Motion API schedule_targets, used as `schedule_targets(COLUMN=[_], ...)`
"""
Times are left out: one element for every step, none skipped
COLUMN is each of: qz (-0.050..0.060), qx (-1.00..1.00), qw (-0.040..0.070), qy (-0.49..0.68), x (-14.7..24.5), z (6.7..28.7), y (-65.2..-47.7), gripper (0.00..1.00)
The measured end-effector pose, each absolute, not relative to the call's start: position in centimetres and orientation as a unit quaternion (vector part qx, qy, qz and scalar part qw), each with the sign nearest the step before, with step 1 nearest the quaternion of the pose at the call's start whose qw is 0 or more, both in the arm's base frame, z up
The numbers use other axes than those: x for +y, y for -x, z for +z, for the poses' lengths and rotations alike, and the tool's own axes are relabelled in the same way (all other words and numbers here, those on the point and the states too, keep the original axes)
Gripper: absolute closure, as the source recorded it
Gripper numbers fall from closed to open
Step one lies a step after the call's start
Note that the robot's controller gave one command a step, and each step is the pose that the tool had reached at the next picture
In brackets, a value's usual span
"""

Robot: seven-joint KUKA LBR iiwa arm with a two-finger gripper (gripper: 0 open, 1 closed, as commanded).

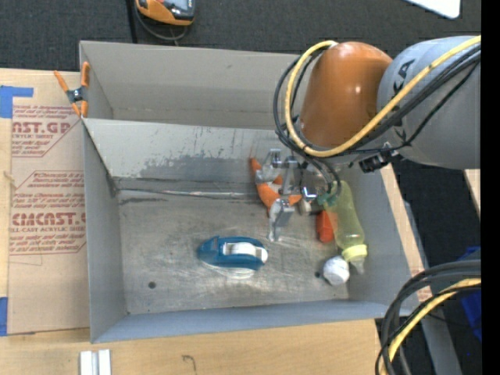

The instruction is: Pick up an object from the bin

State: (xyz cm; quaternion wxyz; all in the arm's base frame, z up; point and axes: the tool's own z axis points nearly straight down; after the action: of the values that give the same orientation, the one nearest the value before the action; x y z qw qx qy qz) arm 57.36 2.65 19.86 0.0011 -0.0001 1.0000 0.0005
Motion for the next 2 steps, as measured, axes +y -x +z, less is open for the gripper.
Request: schedule_targets(qz=[0.001,0.000], qx=[1.000,0.999], qw=[0.001,0.004], qy=[0.000,0.038], x=[2.7,3.9], z=[19.9,17.2], y=[-57.4,-56.3], gripper=[0.00,0.00])
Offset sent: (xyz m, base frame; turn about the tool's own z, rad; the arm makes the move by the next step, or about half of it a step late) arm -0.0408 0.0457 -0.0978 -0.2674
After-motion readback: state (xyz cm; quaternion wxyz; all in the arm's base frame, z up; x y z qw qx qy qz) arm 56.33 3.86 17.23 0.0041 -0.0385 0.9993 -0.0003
